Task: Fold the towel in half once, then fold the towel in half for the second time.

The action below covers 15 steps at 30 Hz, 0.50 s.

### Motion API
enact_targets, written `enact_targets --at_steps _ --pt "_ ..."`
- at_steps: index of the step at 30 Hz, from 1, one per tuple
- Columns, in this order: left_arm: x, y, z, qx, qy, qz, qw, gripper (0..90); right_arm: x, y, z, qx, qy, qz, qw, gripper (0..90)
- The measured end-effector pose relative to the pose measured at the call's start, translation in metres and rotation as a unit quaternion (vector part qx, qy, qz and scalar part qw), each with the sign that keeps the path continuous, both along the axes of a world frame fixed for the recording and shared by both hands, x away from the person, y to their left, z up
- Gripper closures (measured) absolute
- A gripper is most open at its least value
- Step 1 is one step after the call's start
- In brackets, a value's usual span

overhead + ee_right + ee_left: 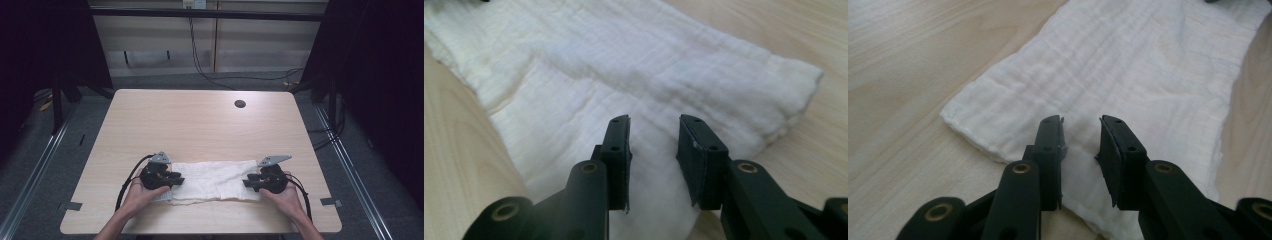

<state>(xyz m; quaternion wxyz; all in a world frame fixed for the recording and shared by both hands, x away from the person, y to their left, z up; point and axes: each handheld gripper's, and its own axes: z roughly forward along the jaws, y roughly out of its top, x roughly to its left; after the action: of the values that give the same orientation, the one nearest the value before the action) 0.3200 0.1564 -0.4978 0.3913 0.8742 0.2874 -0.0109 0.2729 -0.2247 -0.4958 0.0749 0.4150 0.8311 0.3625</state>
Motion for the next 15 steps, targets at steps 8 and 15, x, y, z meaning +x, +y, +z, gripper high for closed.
enact_targets --at_steps 8,15 --pt "0.006 0.009 0.01 -0.029 0.015 0.029 0.999 60.8 0.0 -0.004 0.004 0.011 -0.007 -0.012 0.9998 62.9" --pt "0.019 0.011 0.023 -0.065 0.009 0.041 0.997 52.9 -0.004 0.009 0.019 0.036 -0.02 0.0 0.9991 58.8"
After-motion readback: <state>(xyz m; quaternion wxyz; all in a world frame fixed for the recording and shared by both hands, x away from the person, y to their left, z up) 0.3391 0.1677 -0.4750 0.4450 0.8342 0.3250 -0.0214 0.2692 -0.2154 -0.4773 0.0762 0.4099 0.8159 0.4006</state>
